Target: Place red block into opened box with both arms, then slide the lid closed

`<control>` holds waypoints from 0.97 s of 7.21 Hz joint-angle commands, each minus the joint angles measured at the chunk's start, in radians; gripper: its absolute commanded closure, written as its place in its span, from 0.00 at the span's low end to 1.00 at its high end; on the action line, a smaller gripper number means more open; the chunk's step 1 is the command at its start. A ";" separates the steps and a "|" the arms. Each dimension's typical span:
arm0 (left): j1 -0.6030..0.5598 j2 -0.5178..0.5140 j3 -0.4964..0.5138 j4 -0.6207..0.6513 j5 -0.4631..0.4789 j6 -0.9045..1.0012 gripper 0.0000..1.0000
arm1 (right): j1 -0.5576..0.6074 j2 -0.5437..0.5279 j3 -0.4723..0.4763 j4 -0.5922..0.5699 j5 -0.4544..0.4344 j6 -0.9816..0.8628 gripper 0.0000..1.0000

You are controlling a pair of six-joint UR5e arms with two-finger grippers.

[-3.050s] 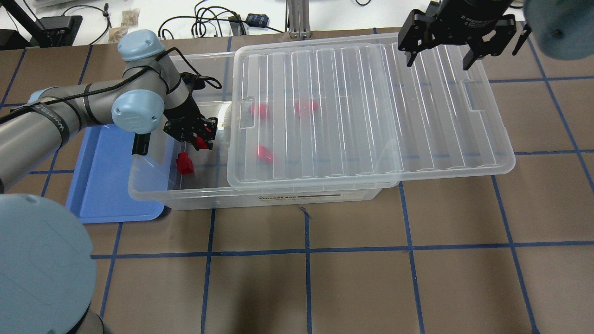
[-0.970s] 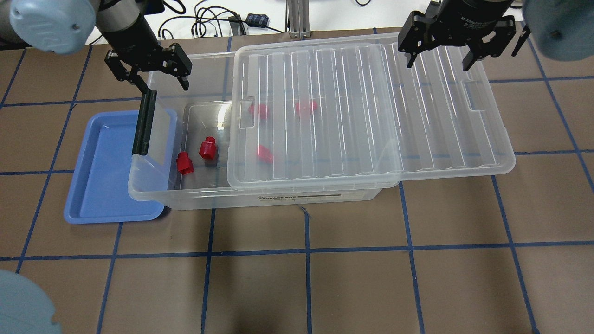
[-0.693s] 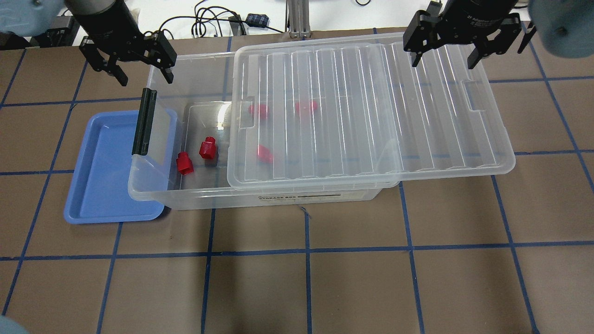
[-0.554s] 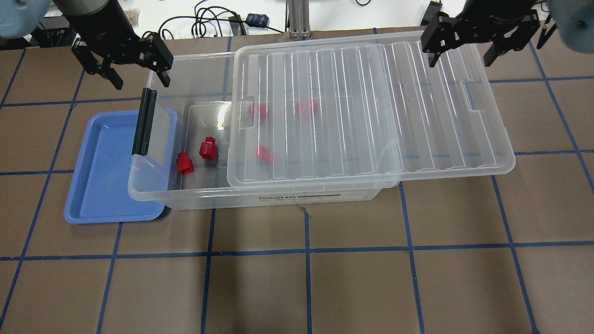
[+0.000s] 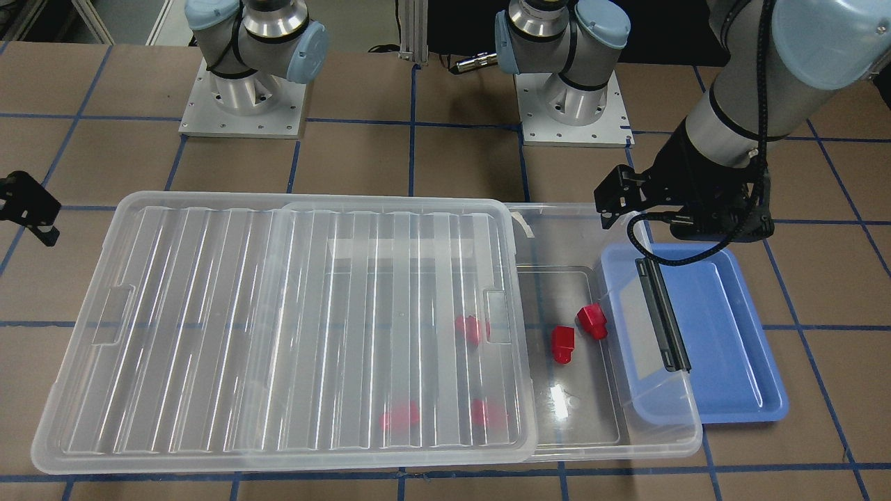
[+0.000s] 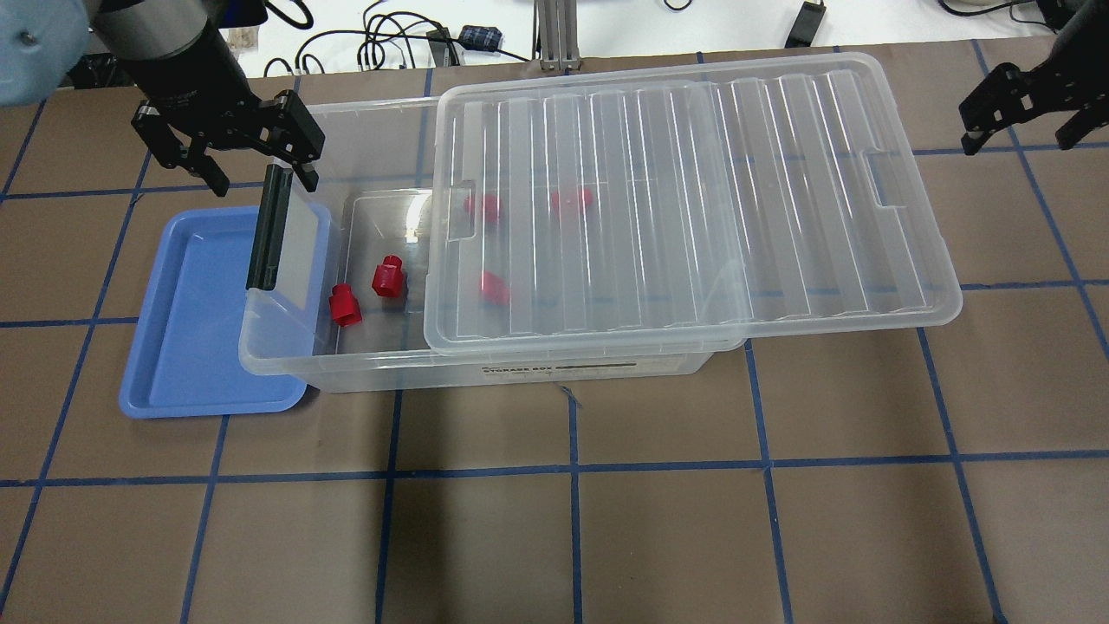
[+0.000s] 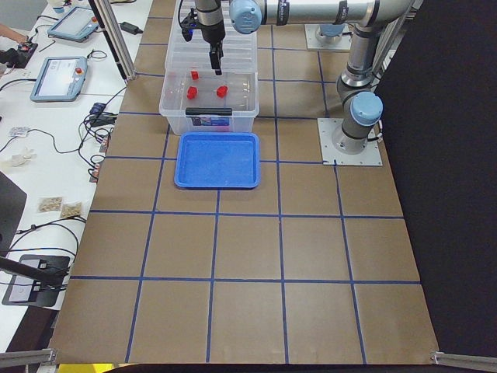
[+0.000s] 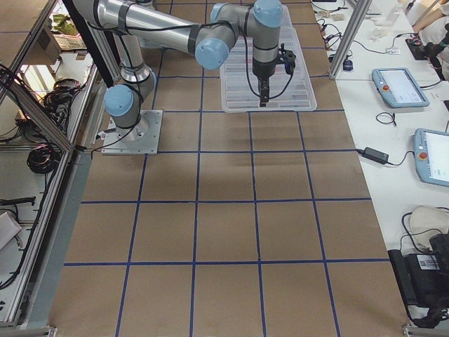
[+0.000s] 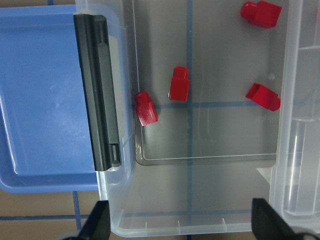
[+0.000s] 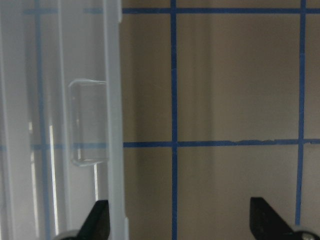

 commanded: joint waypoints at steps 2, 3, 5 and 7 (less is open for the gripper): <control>0.000 0.005 -0.002 -0.006 0.000 0.000 0.00 | -0.028 0.098 0.106 -0.192 0.011 -0.032 0.00; 0.000 0.010 -0.002 -0.007 0.000 0.000 0.00 | -0.022 0.108 0.120 -0.193 0.012 -0.022 0.00; 0.000 0.010 -0.005 -0.015 0.000 0.000 0.00 | -0.005 0.103 0.122 -0.193 0.020 0.044 0.00; 0.000 0.016 -0.005 -0.016 0.001 0.000 0.00 | 0.066 0.098 0.122 -0.193 0.041 0.052 0.00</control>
